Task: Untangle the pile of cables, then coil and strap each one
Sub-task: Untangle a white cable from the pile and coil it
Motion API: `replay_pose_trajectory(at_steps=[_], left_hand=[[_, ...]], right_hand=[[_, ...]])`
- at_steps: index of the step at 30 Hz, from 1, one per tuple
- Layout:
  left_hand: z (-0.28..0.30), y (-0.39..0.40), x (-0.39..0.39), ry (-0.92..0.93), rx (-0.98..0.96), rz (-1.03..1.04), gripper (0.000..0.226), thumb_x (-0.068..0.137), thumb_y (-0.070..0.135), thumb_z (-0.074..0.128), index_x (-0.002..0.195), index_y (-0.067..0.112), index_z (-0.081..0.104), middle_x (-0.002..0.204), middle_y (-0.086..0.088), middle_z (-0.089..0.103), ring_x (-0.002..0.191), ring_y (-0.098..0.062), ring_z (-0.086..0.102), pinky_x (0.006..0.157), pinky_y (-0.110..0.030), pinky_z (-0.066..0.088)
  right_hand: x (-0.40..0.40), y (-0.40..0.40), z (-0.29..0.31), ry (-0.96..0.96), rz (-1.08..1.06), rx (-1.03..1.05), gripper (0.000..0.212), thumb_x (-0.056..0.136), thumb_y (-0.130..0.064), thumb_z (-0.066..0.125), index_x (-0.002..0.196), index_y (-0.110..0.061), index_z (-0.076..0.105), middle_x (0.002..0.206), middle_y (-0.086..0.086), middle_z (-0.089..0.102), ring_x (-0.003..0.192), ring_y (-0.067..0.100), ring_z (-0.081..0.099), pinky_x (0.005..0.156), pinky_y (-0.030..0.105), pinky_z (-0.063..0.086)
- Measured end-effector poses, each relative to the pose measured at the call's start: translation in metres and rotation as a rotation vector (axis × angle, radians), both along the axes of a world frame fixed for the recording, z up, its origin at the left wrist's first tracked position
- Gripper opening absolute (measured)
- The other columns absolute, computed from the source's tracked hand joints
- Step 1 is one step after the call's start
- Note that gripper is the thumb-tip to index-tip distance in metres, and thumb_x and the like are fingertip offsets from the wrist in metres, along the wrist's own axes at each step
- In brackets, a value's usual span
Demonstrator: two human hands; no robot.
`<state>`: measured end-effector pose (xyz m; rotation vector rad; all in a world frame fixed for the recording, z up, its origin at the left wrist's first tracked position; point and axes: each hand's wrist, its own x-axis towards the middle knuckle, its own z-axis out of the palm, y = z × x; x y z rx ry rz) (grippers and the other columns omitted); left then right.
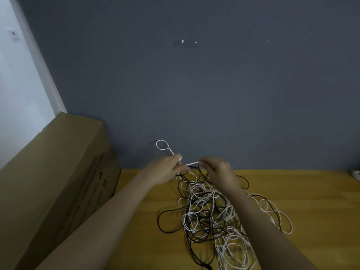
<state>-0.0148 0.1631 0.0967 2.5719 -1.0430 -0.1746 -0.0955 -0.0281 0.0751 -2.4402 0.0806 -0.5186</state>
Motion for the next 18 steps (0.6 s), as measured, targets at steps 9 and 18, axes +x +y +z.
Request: replay_pose_trajectory(at_steps=[9, 18], left_hand=[[0.018, -0.018, -0.030, 0.473, -0.590, -0.073, 0.038, 0.103, 0.039, 0.025, 0.076, 0.021, 0.045, 0.058, 0.012, 0.037, 0.044, 0.000, 0.032, 0.048, -0.016, 0.027], [0.013, -0.007, -0.010, 0.821, -1.131, 0.247, 0.037, 0.105, 0.024, 0.030, 0.074, 0.014, 0.046, 0.046, 0.010, 0.033, 0.037, -0.004, 0.021, 0.041, -0.019, 0.016]], right_hand=[[0.026, -0.009, 0.034, -0.071, 0.027, 0.287, 0.018, 0.096, -0.017, 0.055, 0.104, -0.013, 0.071, 0.085, 0.004, 0.059, 0.078, 0.017, 0.056, 0.069, 0.025, 0.048], [0.004, 0.048, -0.056, 0.460, 0.151, 0.439, 0.051, 0.100, -0.052, 0.030, 0.088, -0.016, 0.064, 0.059, 0.004, 0.057, 0.053, 0.014, 0.053, 0.055, 0.025, 0.041]])
